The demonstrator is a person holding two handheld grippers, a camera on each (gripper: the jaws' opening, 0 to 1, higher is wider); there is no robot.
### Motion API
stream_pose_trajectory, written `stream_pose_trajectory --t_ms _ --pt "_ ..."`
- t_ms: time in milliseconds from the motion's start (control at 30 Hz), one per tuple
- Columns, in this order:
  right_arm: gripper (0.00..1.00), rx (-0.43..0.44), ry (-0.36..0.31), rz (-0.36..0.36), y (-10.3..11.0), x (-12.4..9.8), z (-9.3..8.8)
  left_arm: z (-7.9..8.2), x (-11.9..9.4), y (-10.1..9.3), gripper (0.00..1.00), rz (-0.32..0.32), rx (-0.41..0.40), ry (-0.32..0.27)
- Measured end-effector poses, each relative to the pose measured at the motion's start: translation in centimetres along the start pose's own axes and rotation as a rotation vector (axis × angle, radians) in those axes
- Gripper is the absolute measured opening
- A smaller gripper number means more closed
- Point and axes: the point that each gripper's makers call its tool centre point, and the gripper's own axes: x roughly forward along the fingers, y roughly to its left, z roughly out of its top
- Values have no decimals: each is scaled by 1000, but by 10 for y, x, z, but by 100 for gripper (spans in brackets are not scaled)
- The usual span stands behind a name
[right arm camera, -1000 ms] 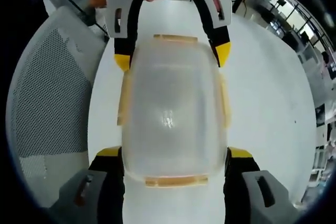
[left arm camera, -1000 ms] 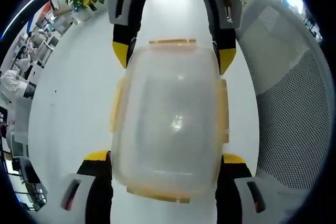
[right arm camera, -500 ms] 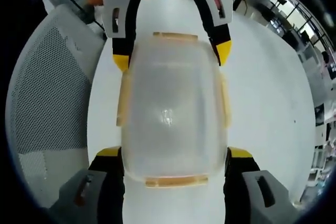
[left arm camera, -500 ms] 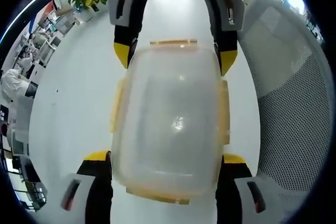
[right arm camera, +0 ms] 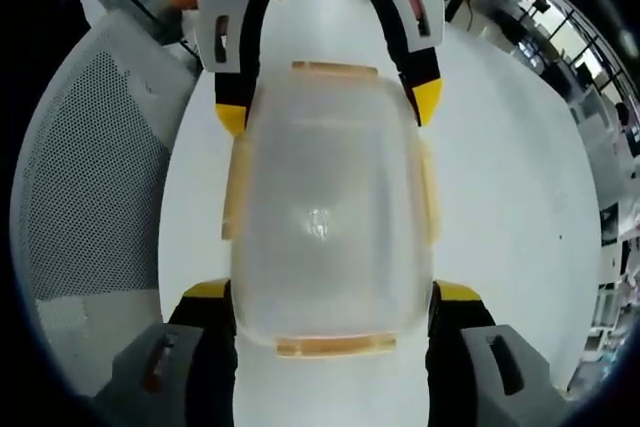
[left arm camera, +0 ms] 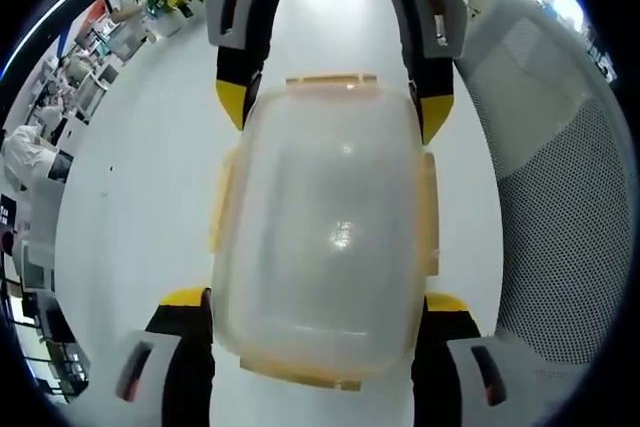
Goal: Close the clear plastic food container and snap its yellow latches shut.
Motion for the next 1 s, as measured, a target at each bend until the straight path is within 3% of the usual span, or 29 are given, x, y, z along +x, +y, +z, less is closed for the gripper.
stream_pose_trajectory --t_ms 1000 --pt "76 7 -25 -4 -51 7 8 -5 9 52 80 0 -1 5"
